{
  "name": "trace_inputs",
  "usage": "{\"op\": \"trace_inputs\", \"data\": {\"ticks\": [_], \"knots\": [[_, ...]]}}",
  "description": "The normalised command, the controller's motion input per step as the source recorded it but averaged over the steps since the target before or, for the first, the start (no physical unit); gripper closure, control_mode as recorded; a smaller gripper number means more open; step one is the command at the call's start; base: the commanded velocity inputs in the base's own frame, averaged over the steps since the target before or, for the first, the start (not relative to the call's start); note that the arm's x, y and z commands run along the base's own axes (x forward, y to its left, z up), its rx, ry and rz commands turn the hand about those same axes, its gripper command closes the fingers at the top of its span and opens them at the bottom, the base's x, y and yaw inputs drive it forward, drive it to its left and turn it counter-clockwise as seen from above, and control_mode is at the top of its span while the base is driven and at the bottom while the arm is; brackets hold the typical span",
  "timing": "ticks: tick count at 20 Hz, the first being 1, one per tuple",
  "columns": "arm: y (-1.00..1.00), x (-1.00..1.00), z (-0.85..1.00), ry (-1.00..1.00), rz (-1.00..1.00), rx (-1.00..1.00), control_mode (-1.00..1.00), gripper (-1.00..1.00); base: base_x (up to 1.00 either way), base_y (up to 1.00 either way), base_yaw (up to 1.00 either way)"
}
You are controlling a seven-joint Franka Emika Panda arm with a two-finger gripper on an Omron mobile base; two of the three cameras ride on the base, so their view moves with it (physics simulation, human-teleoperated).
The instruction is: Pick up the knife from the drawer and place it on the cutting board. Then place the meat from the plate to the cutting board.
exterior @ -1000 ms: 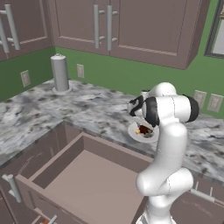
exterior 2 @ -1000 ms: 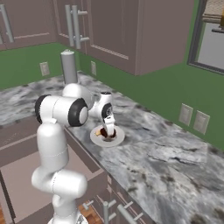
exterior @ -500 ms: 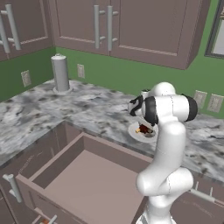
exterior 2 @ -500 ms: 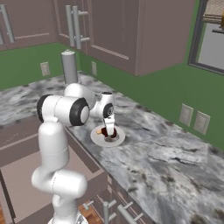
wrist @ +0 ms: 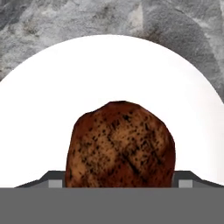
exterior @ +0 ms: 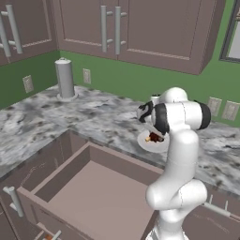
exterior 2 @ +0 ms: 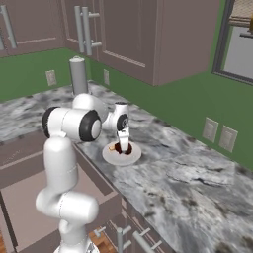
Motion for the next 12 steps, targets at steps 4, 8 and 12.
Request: {"op": "trace_inputs", "data": {"ticks": [4, 8, 12], "knots": [[-0.02, -0.66, 0.13, -0.26, 0.09, 0.04, -1.00, 1.00, 0.00, 0.00, 0.00], [0.00, -0.57, 0.21, -0.25, 0.18, 0.07, -1.00, 1.00, 0.00, 0.00, 0.00], [0.00, -0.61, 0.38, -0.19, 0.20, 0.00, -1.00, 1.00, 0.00, 0.00, 0.00]]}}
